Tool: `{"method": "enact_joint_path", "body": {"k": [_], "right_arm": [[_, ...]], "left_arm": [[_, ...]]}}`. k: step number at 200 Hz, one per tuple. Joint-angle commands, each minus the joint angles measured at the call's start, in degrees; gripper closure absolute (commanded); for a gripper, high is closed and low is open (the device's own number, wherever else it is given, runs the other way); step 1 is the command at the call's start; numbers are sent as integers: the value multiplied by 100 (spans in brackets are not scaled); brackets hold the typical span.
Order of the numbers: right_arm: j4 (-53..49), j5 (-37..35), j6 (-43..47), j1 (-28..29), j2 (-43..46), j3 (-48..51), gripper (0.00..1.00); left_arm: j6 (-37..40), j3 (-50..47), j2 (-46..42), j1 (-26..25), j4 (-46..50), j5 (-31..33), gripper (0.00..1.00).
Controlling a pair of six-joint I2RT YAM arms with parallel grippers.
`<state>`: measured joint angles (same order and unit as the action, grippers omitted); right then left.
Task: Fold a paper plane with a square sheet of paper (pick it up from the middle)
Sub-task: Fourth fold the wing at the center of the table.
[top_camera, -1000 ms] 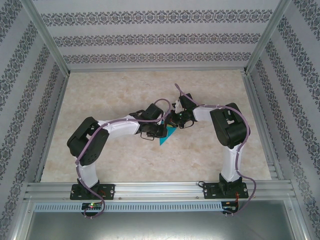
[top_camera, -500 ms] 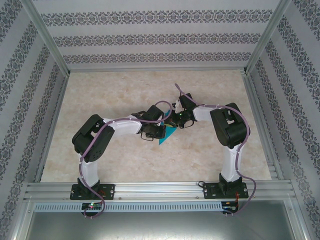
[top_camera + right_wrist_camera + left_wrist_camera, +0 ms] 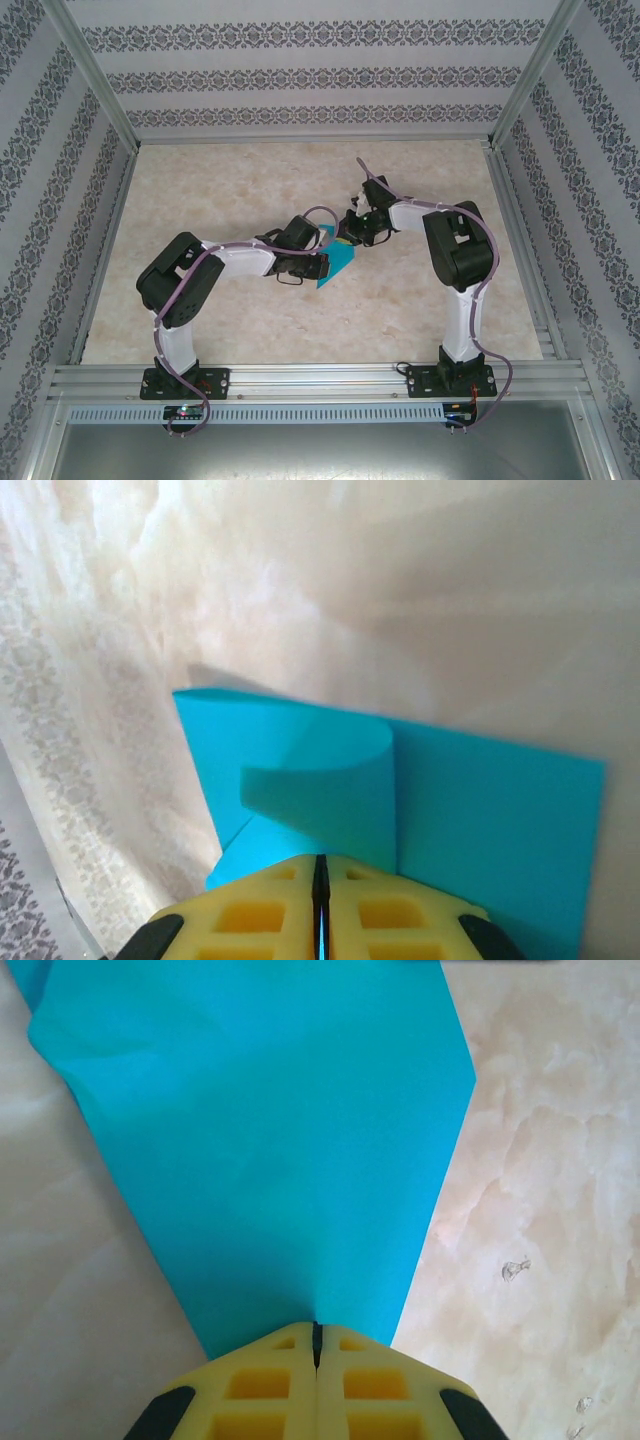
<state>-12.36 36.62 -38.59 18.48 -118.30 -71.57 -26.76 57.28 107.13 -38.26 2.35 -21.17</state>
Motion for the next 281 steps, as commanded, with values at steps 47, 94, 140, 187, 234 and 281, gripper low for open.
{"method": "enact_joint_path", "body": {"k": [47,94,140,187,234,281], "right_arm": [[-437,-443,267,-240,-460,-692,89],[-664,-666,375,-358,-597,-1052,89],[-1005,-864,567,-391,-828,-1535,89],[-1240,-992,789,-506,-485,-1654,89],[-1189,-692,897,-564,403,-1008,89],[-565,107,407,-136,1087,135,89]], "left_arm": [[313,-544,288,107,1162,39,96],[330,-638,251,117,1184,-27,97],[347,-634,236,117,1208,-58,96],[336,-538,269,117,1175,-176,96],[326,-416,256,133,1139,-313,96],[264,-105,225,135,1018,-680,95]]}}
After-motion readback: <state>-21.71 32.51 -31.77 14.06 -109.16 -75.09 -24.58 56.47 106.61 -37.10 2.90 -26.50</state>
